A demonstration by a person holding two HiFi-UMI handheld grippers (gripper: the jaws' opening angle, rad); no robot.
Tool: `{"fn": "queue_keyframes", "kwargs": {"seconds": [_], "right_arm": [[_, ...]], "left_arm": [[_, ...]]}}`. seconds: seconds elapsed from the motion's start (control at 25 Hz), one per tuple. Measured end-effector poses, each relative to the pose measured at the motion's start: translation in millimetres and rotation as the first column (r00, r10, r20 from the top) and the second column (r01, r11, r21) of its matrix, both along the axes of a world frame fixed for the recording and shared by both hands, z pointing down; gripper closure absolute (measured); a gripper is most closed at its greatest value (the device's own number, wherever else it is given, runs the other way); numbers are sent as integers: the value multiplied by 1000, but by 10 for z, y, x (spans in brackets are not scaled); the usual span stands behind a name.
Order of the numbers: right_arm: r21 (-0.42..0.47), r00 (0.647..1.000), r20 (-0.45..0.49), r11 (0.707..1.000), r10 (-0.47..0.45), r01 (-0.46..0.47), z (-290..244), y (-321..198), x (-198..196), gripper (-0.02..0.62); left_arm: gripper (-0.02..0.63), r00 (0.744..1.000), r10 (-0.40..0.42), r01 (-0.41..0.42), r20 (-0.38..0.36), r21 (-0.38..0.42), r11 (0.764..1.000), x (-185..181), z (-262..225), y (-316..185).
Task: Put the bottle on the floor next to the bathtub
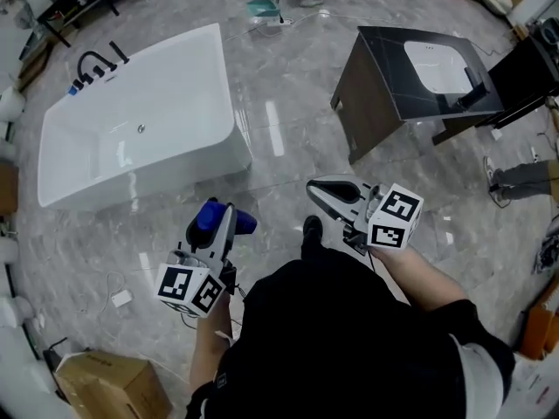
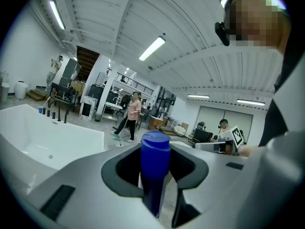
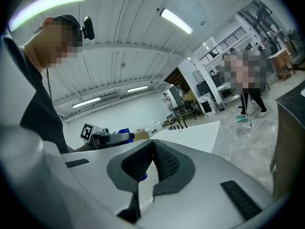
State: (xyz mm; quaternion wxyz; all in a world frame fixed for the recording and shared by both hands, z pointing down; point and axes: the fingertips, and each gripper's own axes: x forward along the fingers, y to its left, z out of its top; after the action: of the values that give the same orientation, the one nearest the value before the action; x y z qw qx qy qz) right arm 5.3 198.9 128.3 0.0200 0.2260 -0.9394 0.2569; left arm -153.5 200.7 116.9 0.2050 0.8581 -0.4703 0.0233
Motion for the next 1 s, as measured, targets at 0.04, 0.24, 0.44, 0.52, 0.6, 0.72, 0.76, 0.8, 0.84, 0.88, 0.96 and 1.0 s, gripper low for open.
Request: {"fn": "queue_keyframes", "kwargs": {"seconds": [0.04,0.24,0.44,0.52,0.6,0.72,0.76,0.8,0.84,0.88,0.96,1.0], "right_arm": [[-3,1000,3,1000,-5,5,9,-134,92,568],[-28,999,23,999,-36,37,102,-612,368,568],[-57,998,25,997,-49,51,246,-956,341,568],[-64,999,21,997,-49,51,283,-1096,310,568],[-68,999,8,997,-43,44,306,-1264,290,568],[-81,1000,-7,997,-18,17,331,-1542,267,568],[-85,1000,-9,996,-9,8,342,-1629,258,568],[-86,1000,-12,996,-2,1,357,-1713,245,568],[-85,1000,-16,996,2,-4,380,-1791,229,568],[-86,1000,-22,996,5,-7,411,-1864,216,568],[-96,999,-31,995,12,-15,490,-2011,201,568],[-105,999,-32,994,14,-18,529,-2087,196,568]], "left_arm": [[453,1000,-9,9,1,-2,1000,92,-1,-131],[453,999,-35,35,20,-7,999,457,-7,-654],[453,1000,-11,11,26,-34,999,604,115,-1059],[453,1000,0,1,24,-41,999,622,171,-1226],[453,1000,12,-11,16,-46,999,621,212,-1405],[453,999,34,-33,15,-55,998,603,277,-1664],[453,999,43,-42,25,-53,998,600,304,-1746],[453,998,52,-50,44,-48,998,600,339,-1829],[453,996,60,-57,66,-44,997,603,383,-1910],[453,994,67,-63,84,-44,997,609,433,-1987],[453,994,75,-71,84,-60,996,622,538,-2136],[453,995,76,-71,67,-75,995,626,591,-2208]]}}
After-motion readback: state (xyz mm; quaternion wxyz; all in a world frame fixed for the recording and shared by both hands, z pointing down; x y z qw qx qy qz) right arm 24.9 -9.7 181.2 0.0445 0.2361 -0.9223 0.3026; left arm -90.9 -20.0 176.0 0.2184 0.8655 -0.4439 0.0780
